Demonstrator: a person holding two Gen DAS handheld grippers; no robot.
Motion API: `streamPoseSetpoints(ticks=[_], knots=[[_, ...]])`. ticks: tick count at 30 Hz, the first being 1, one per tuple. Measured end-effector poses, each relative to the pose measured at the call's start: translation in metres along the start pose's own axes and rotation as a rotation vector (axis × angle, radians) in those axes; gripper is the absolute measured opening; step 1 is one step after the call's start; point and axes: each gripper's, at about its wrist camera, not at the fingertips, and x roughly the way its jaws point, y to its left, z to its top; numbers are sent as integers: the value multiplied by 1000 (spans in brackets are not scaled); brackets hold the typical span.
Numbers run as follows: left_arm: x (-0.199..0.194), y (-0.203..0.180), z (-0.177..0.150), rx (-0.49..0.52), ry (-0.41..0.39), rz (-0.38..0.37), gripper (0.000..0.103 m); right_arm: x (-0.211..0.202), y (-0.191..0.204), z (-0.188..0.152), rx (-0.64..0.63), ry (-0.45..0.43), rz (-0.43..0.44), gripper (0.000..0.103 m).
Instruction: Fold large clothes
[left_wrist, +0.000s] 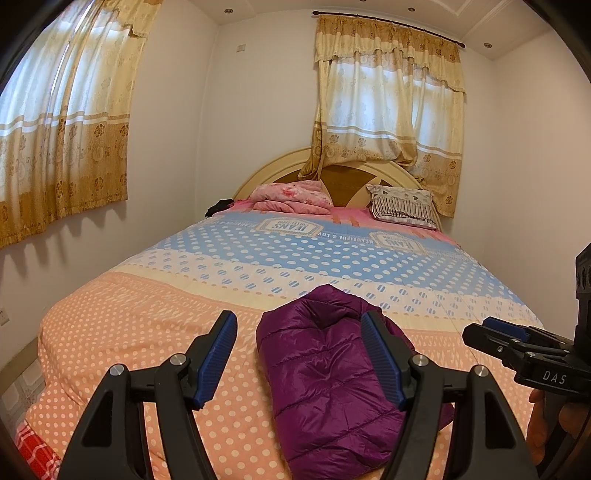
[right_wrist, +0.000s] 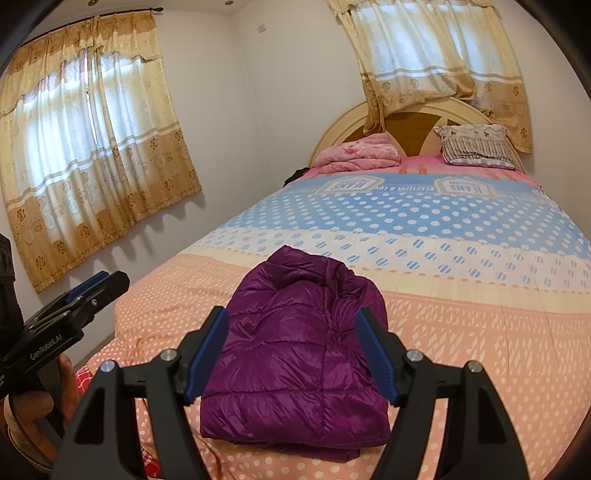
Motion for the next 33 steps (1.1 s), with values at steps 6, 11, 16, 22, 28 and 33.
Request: streamPoseSetpoints(ticks=[6, 11, 16, 22, 28, 33], knots=[[1, 0, -2, -6, 5, -1, 70, 0, -1, -3, 4, 4, 5, 74], [0, -1, -3, -6, 5, 0, 70, 0, -3, -3, 5, 6, 6, 74], [1, -2, -4, -8, 10, 1, 70, 0, -2, -3, 5, 7, 5, 75], [2, -6, -5, 1, 22, 9, 70, -1, -6, -4, 4, 0, 1, 75], [4, -10, -5, 10, 30, 21, 71, -4, -11, -3, 2, -12, -6, 77], [4, -11, -5, 3, 28, 24, 73, -6, -12, -2, 1, -15, -6, 78]])
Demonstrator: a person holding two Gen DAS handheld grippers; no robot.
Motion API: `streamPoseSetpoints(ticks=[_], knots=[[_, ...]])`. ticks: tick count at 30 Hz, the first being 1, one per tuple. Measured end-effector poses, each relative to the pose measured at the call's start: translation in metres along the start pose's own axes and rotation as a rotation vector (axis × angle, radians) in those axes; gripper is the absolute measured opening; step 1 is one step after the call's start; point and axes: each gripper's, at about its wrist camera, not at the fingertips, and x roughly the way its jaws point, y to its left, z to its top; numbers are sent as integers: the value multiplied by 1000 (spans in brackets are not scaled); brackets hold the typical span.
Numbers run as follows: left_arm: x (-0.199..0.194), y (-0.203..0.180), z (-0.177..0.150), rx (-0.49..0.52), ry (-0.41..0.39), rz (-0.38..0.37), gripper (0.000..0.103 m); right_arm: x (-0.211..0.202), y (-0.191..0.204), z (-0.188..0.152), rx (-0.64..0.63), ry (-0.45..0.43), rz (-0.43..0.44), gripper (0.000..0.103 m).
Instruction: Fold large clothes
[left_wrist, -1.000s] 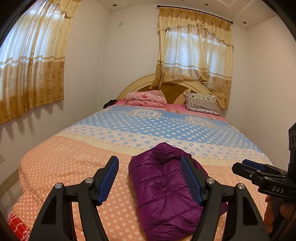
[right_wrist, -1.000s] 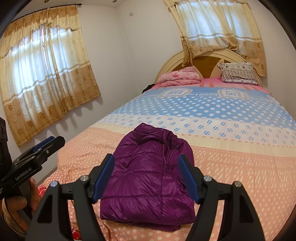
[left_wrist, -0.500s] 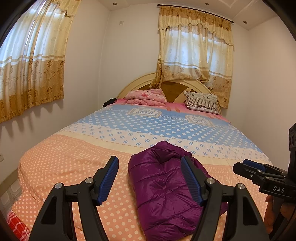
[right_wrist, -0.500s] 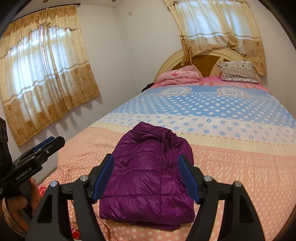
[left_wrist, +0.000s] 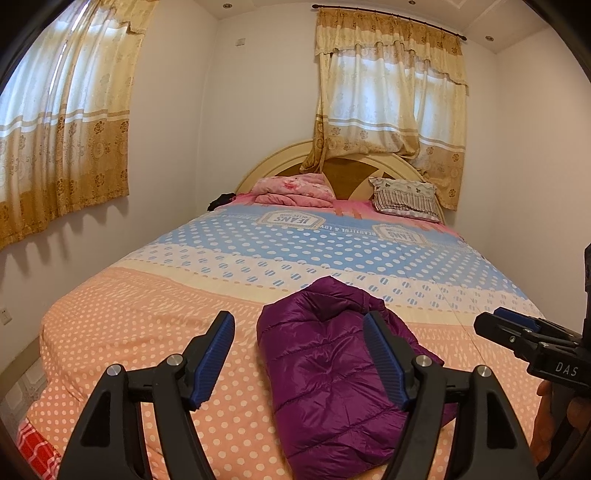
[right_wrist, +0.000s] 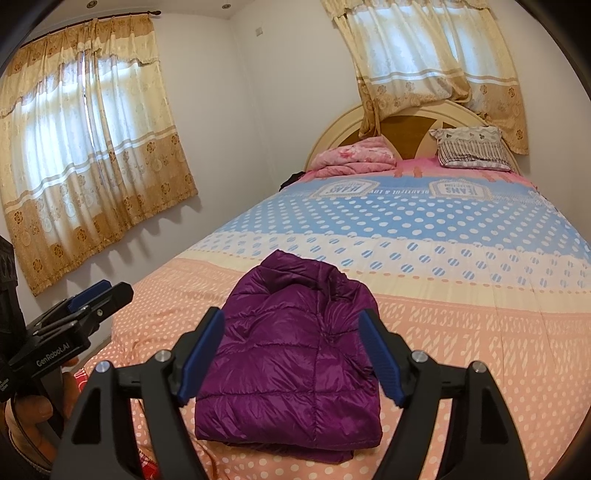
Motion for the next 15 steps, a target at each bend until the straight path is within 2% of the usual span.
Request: streamPoseSetpoints(ticks=[15], knots=[[8, 5, -4, -26, 29, -7, 73, 1, 0, -1, -9, 17, 8, 78]])
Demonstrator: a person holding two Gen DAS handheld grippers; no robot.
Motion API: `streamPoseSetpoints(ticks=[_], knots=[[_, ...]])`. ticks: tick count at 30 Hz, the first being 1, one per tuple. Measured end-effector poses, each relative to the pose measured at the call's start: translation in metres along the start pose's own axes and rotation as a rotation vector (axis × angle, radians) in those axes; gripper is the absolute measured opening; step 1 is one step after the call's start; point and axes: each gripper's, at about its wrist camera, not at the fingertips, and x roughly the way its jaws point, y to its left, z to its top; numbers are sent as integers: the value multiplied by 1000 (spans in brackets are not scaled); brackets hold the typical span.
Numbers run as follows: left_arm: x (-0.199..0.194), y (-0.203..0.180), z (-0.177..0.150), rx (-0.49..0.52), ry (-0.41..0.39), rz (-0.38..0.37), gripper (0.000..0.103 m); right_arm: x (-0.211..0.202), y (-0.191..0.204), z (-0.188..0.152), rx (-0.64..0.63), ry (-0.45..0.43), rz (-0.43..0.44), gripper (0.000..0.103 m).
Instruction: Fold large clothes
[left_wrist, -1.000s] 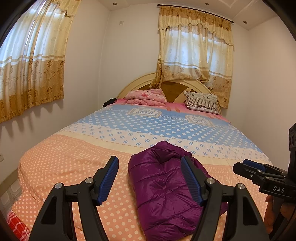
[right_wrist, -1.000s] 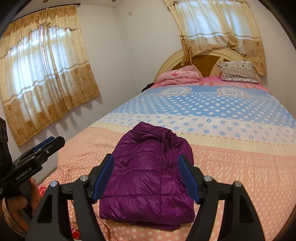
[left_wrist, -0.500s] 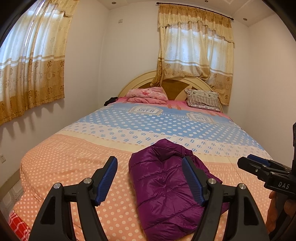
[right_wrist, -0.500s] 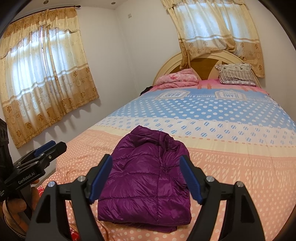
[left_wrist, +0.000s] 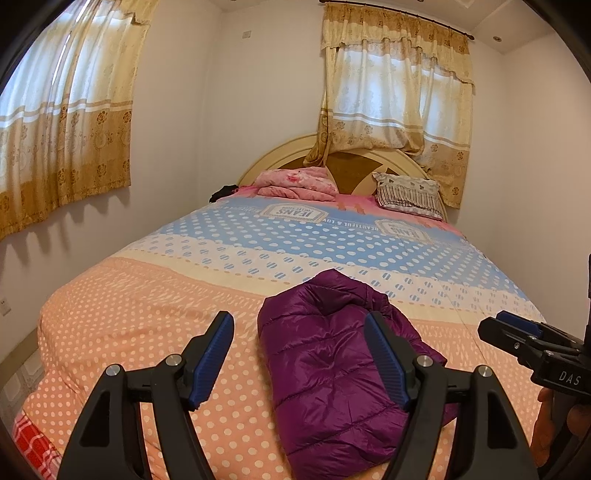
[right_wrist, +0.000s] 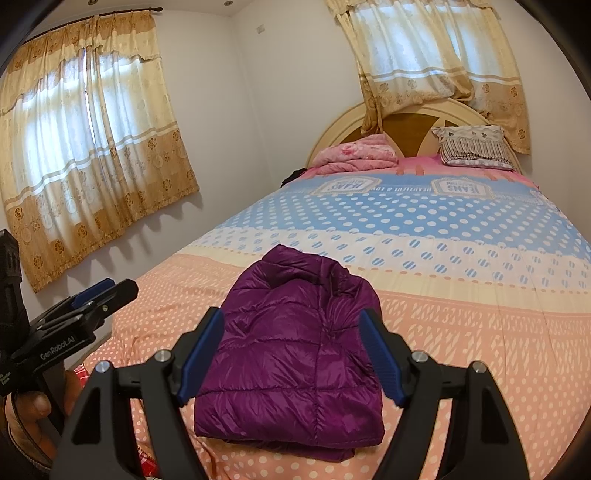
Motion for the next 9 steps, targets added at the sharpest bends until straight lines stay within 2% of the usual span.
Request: streamPoseSetpoints(ticks=[9], knots=[[4, -8, -6, 35, 10, 9, 73, 2, 1, -4, 2, 11, -3, 78]])
